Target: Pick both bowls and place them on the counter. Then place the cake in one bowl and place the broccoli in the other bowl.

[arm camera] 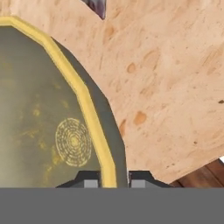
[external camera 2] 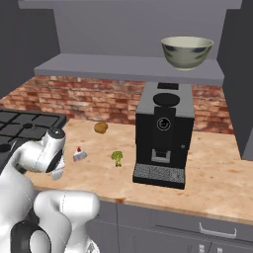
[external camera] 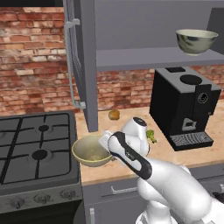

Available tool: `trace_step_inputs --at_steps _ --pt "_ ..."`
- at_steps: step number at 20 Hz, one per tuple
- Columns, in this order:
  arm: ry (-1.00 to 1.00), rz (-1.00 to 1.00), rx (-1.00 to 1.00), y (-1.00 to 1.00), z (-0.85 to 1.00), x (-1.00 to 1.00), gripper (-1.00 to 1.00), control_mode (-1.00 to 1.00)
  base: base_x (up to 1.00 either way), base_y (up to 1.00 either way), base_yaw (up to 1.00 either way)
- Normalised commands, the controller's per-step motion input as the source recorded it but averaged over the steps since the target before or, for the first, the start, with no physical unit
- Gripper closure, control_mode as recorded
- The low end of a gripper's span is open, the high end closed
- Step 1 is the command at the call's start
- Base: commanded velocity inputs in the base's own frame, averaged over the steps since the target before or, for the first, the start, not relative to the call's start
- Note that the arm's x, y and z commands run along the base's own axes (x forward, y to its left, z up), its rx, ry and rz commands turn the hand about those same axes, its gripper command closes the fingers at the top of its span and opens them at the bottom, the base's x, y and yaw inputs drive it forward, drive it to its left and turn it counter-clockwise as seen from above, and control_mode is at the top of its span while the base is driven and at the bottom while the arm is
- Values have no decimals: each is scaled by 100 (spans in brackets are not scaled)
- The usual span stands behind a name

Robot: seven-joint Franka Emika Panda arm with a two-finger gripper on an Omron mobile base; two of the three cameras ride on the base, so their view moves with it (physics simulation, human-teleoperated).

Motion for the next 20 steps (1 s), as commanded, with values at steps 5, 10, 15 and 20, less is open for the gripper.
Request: trace_step_inputs --at_steps 5,10,15,20 --pt "8 0 0 5 -12 0 -100 -100 0 0 0" --pt "2 -1 0 3 16 -10 -100 -100 0 0 0" --pt "0 -5 0 -2 49 -28 -100 -100 0 0 0" --pt "0 -9 0 -20 61 -29 -100 -100 0 0 0"
